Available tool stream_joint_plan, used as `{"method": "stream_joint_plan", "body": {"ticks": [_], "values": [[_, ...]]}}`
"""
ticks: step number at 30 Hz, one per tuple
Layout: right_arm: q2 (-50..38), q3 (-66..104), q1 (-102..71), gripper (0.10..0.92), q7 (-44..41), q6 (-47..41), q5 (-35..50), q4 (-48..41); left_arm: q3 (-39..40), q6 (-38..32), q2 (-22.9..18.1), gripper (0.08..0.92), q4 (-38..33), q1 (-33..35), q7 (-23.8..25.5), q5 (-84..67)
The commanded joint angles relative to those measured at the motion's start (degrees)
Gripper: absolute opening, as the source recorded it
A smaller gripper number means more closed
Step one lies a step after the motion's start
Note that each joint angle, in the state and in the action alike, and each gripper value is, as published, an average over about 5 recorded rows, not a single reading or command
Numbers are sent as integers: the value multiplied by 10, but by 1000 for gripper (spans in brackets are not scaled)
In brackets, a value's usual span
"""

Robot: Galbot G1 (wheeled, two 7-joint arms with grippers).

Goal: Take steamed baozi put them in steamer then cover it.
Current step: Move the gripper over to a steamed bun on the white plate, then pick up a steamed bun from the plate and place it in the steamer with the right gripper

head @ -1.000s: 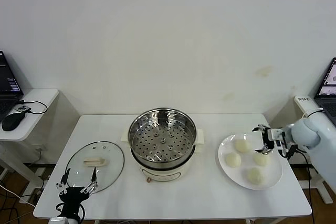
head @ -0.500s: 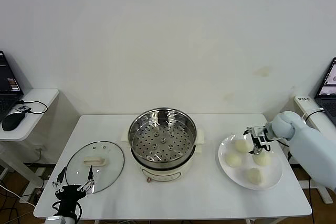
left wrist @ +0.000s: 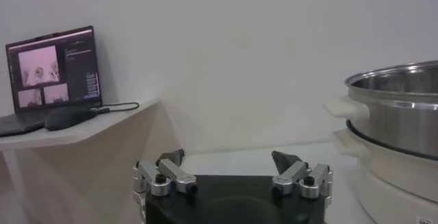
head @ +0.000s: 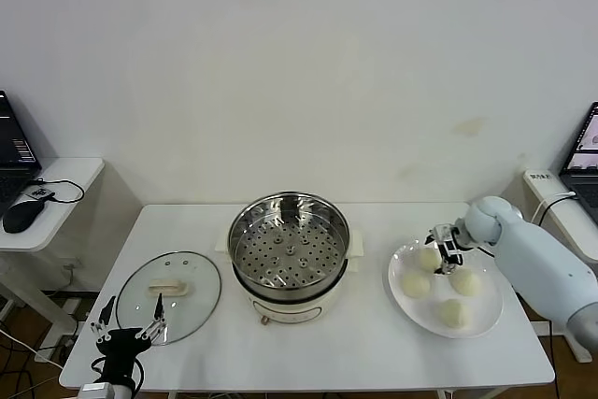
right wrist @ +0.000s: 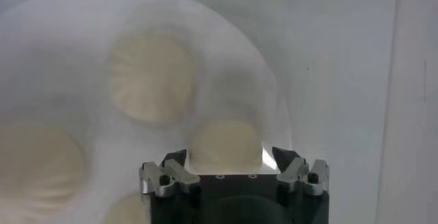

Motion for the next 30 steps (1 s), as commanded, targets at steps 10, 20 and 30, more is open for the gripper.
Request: {"method": "stream_joint_plan", "body": {"ticks": [10,20,30], "values": [[9,-8,6,635,-5,-1,-1,-15,-4,-1,0,823,-2,1,-1,-1],[-53,-51,49,636,-23,-10,74,80,-7,-2,0,823,-5,4,-3,-7],[-143,-218,269,636,-34,-40,244,205,2,-3,4,823,-7,2,-3,-21]]}}
